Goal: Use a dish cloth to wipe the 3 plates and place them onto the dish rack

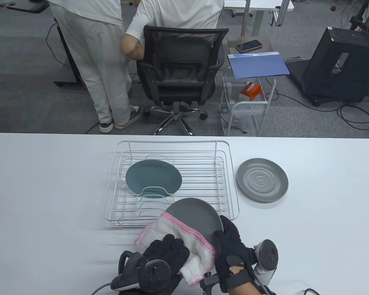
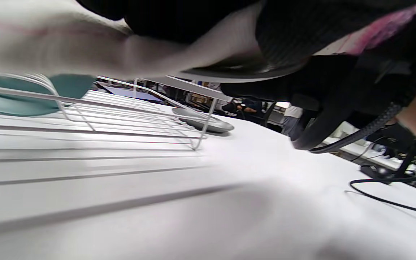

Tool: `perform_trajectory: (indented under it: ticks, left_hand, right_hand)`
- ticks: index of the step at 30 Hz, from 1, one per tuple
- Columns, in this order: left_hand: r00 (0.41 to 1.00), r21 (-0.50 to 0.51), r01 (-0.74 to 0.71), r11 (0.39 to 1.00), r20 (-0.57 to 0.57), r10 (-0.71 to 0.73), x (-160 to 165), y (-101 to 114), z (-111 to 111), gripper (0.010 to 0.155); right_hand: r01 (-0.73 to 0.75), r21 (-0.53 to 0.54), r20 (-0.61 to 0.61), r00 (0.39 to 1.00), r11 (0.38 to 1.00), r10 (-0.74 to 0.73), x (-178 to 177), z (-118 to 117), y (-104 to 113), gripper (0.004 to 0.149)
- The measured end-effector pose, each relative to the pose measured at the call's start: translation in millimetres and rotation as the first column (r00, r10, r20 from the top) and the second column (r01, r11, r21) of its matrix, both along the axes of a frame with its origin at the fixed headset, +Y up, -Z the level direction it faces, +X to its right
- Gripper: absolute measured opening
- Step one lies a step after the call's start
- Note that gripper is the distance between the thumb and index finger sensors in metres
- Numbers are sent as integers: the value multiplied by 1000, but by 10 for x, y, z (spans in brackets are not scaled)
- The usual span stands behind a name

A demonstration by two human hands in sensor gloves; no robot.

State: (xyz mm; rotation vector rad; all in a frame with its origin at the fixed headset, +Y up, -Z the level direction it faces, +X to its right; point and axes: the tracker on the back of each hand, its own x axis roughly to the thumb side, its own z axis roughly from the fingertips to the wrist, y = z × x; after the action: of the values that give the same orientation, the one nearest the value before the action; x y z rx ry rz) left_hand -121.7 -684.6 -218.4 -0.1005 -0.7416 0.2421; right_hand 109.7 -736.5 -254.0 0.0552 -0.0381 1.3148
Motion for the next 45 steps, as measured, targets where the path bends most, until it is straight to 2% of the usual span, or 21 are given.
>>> perform_trajectory:
  ticks: [3,10,13,17,24,30,38,41,45]
  left_hand:
    - [997,-21,-72,997,34,72,55,-20,20,57]
    - [997,136,-62,989,-25,66,-5,50,31,55]
    - [997,198,-27,980,-71,42,-50,83,24,54]
    - [992,215,-18,976,-119,44,-120,105,-13,54]
    - [967,208,29,978,-253,25,-269,129,-83,55]
    - [960,140,25,990,-281,15,-339,111,-122,56]
    - [985,13,28,1000,-170,-26,-172,32,-87,56]
    - [993,-2,43,999,-110,-43,-96,12,-52,56]
    - [998,-25,36,999,-49,-37,-25,-11,-24,57]
  right_hand:
    - [19,28,-113,993,999,-16,-133,-13,-12,59]
    - [0,60,-289,957,998,18,-303,-24,-22,59]
    - [-25,67,-329,943,997,46,-333,-37,-32,58]
    - [-40,75,-363,930,996,64,-332,-45,-19,58]
    - [-17,76,-300,953,997,39,-222,-49,39,58]
    - [19,84,-175,985,996,-4,-93,-37,92,59]
    - [109,17,40,993,994,-110,108,-14,42,59]
    - [112,3,64,992,994,-112,123,-8,27,59]
    - [120,10,18,993,993,-120,80,-1,53,60]
